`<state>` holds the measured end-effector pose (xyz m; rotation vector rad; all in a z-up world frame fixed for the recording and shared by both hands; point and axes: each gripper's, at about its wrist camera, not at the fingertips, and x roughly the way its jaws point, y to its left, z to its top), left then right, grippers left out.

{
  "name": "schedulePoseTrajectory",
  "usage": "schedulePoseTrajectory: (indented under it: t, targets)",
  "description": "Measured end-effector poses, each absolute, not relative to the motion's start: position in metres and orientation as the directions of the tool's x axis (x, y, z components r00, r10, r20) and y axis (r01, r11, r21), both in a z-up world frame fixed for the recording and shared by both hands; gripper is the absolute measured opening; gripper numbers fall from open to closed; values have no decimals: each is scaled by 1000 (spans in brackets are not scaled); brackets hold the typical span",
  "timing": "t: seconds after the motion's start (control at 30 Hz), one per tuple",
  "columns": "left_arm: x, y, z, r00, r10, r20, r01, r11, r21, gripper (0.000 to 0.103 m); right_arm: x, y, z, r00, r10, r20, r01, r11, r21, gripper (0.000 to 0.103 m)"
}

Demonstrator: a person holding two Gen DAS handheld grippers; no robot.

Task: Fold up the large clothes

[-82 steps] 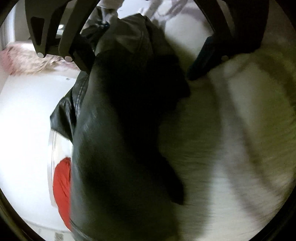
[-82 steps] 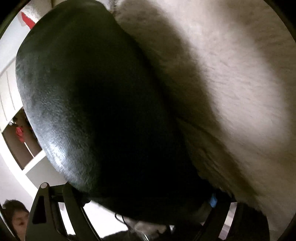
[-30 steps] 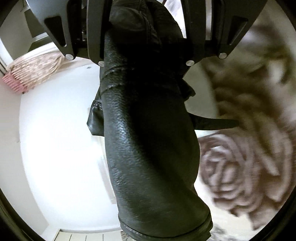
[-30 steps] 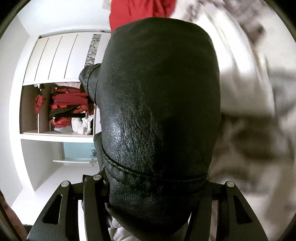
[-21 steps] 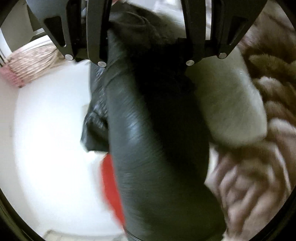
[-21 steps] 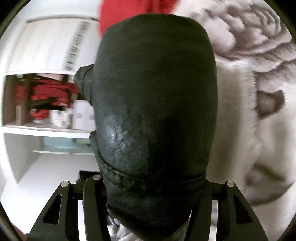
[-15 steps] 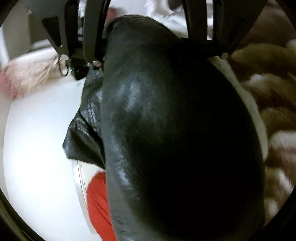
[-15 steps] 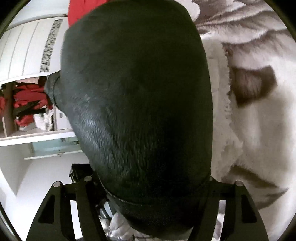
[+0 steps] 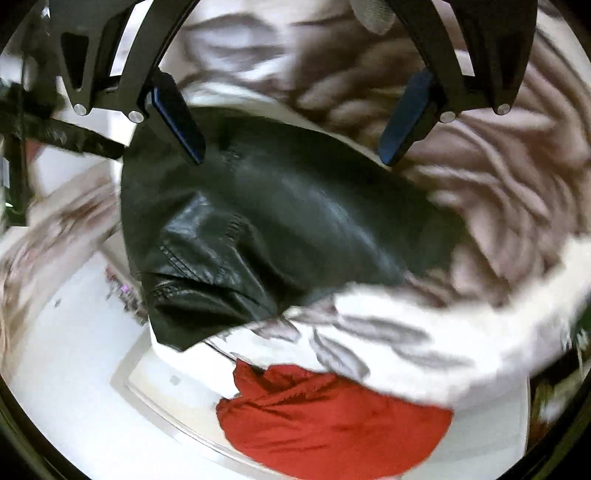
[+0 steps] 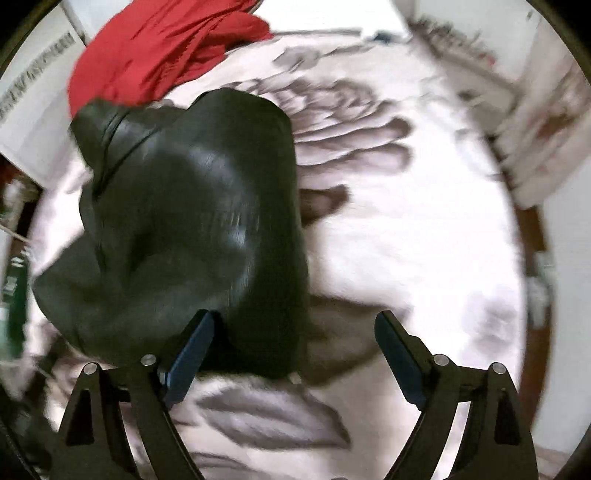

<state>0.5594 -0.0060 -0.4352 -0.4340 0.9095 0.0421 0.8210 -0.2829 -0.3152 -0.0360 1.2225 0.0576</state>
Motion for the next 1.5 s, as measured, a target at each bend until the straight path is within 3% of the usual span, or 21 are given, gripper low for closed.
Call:
schedulePoseTrajectory:
  t: [0.17,0.3,0.73,0.93,1.17,1.5]
  targets:
    - [550,0,-437,574,-79,-815,-154,967,-202,96,734,-258,-299,368,-94,-925,43,996,-83,92]
    - [524,1,-397,572,-54,-819,-85,989,-124,96,674,-248,-276,393,-127,-911,99,991,-95,93]
    - [395,-9,-186,659,-41,-751,34,999,-25,96,488,-242,-44,556,-195,-808,181,977,-112,93]
    - [335,-14,-121,699,-42,-714,35,999,-25,96,408,-242,43,635,-195,-748,169,979,-111,93]
    - [284,-17,-82,724,-42,-688,36,999,-22,96,330,-242,107,689,-178,-703,156,983,-97,93]
    - [247,-13,-58,756,-22,-654,9,1000,-23,96,275,-226,154,741,-176,-648,130,984,-118,96]
